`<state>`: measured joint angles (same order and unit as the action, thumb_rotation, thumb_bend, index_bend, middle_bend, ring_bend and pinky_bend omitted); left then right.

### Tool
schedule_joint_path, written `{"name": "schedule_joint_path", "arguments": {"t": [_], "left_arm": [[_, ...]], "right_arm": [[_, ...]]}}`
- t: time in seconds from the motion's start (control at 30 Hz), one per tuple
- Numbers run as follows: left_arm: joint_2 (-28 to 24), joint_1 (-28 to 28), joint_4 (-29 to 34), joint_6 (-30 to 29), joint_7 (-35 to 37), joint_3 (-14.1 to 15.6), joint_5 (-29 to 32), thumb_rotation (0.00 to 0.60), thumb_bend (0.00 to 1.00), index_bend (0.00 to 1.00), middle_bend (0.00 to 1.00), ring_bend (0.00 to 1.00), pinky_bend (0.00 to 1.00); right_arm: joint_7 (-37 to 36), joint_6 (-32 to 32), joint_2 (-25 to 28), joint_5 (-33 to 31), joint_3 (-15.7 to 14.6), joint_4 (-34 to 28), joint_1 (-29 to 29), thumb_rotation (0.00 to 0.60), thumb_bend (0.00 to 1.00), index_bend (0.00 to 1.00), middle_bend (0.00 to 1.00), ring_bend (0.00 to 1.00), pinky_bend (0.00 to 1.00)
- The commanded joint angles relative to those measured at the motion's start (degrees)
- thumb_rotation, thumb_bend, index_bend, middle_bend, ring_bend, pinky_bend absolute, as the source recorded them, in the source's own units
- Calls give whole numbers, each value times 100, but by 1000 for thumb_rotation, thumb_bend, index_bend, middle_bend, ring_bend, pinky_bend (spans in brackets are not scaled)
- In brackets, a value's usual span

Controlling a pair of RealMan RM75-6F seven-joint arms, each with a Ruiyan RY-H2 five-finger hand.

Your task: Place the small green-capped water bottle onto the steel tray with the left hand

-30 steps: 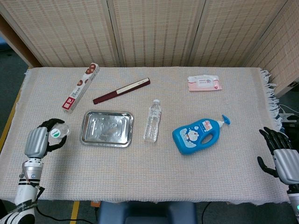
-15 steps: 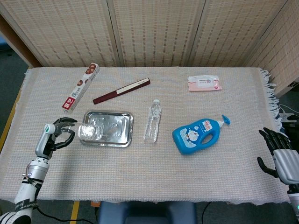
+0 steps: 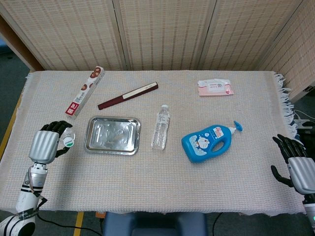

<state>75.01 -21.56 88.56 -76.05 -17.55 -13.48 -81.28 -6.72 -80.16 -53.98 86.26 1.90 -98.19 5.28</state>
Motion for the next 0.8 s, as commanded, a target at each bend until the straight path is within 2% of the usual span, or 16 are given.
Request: {"name": "schedule_joint_path", "arguments": {"t": [0.03,0.23,0.33,0.4,0.47,0.53,0.63,0.8], "left_arm": [[277,-15,-116,-426,657,53,-41,600,395,529,615,497,452],[-241,98,1168,195,2621,-169,655,600,397,536,623,503,452],[-524,129,1712,569,3878,-328,892,600,398,540,626,508,456],[-828,145,2145,1032,5046,-475,1118,600,398,548,629,514,461],[-1164,140,2390,1525,6129,-617,1199,600,399,552,631,515,462],[-1370,117,2406,1834,6662,-659,1147,600,399,552,631,515,460],[-1417,65,2201,1897,6492,-563,974,600,399,552,630,515,457],[-1089,-101,1789,1692,4444,-136,1131,600,397,552,628,515,457]], "right_arm": [[12,-5,-5,-6,0,2,-4,600,184,0,0,0,67],[25,6,-8,-10,-1,2,2,600,184,0,0,0,67],[48,29,-6,-17,-12,-7,5,600,185,0,0,0,67],[55,29,-8,-15,-11,-8,6,600,185,0,0,0,67],[66,34,-12,-31,-9,-6,7,600,185,0,0,0,67],[70,39,-6,-29,-16,-17,4,600,184,0,0,0,67],[45,26,0,-10,-14,-17,5,600,184,0,0,0,67],[14,12,2,2,-14,-7,2,600,184,0,0,0,67]]}}
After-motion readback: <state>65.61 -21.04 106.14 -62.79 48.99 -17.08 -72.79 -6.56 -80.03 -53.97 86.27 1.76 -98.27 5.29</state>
